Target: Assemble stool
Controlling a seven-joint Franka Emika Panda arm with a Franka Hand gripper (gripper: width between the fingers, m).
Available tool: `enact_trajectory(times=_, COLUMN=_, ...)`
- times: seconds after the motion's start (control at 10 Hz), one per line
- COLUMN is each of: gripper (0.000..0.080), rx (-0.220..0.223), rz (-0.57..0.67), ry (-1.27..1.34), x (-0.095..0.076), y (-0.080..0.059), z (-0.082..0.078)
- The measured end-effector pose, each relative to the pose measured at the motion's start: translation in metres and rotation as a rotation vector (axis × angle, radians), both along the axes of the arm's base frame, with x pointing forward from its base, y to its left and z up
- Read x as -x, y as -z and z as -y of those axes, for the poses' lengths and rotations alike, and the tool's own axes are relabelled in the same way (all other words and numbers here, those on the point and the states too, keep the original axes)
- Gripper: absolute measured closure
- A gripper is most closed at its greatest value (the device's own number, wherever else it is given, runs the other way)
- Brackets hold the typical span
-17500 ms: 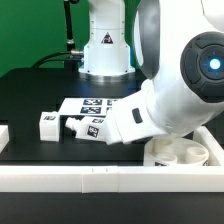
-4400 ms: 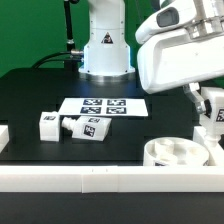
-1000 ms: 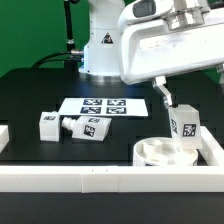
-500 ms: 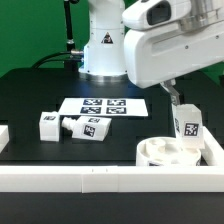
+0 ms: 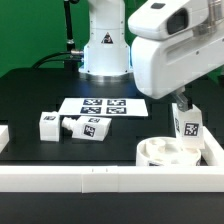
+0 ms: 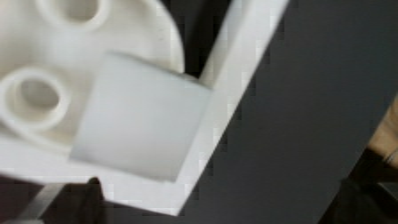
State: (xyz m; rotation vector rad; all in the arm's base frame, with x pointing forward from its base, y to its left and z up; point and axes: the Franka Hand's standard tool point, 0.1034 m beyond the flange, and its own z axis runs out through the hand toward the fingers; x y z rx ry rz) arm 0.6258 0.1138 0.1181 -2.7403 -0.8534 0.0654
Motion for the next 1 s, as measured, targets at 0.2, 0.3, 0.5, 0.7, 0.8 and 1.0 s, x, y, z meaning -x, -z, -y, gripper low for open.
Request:
enact_trajectory(times=0.2, gripper=0.0151, rx=-0.020, rz=0.126, ry=-0.300, x=-0.010, y=-0.002, z=0.000)
enact_trajectory(times=0.3, gripper=0.0151, rx=-0.026, rz=0.142, ry=-0.380, x=-0.009, y=-0.001, z=0.002)
enact_trajectory(times=0.5, gripper=0.0151, rx=-0.035, rz=0.189, ry=-0.598, x=-0.010, y=0.001, z=0.007)
enact_trajectory(times=0.7, gripper=0.0151, rx=-0.044, rz=0.269, ry=-0.884, x=-0.014, y=0.003, z=0.015)
enact_trajectory(times=0.8, gripper=0.0151, rx=-0.050, rz=0.302, ry=-1.026, x=-0.014, y=0.005, z=0.019)
enact_trajectory(times=1.0, gripper=0.0151, rx=-0.051, rz=0.320, ry=-1.146, x=-0.015, y=0.006, z=0.023)
